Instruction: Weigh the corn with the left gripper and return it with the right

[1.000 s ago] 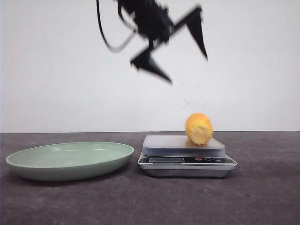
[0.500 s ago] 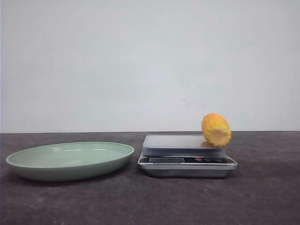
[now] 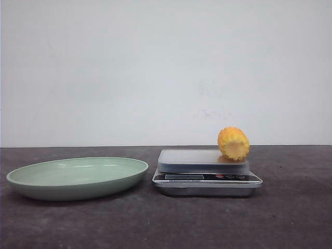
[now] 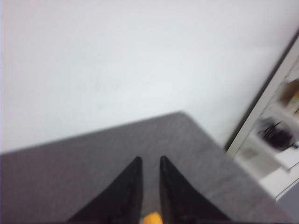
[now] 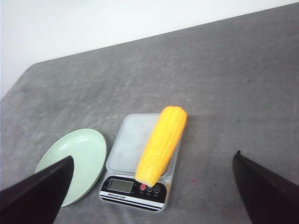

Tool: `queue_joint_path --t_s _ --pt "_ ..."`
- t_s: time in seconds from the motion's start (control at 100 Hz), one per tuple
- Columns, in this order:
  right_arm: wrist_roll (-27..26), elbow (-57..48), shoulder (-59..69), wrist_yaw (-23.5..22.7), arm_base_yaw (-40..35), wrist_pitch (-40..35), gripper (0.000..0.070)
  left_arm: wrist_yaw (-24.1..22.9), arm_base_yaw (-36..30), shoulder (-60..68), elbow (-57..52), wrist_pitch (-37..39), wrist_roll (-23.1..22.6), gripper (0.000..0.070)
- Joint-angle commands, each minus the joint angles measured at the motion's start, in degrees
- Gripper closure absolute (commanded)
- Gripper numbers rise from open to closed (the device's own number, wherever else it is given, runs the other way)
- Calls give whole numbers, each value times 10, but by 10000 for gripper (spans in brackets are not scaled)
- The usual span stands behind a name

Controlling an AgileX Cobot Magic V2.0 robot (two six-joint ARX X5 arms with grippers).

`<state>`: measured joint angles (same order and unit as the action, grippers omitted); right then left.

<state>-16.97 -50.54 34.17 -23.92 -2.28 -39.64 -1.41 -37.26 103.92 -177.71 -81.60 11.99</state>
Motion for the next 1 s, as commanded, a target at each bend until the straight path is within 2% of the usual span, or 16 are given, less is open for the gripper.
queue_joint_path --t_s 0.0,0.2,0.34,0.56,0.82,0.99 --pt "-6 -5 2 -3 -5 6 5 -2 -4 -17 -65 -26 -16 690" --pt "-6 -5 2 -2 -12 6 5 -12 -4 -83 -56 -32 -26 690" --pt "-1 -5 2 -1 -14 6 5 -19 -4 -143 -3 -33 -26 690" --pt "5 -5 7 -1 -14 6 5 -48 -4 -292 212 -33 -25 690" --pt "5 -5 31 -1 -14 8 5 -50 -4 -499 522 -33 -24 690" --pt "2 -5 68 -1 -27 31 5 -81 -3 -613 666 -33 12 690"
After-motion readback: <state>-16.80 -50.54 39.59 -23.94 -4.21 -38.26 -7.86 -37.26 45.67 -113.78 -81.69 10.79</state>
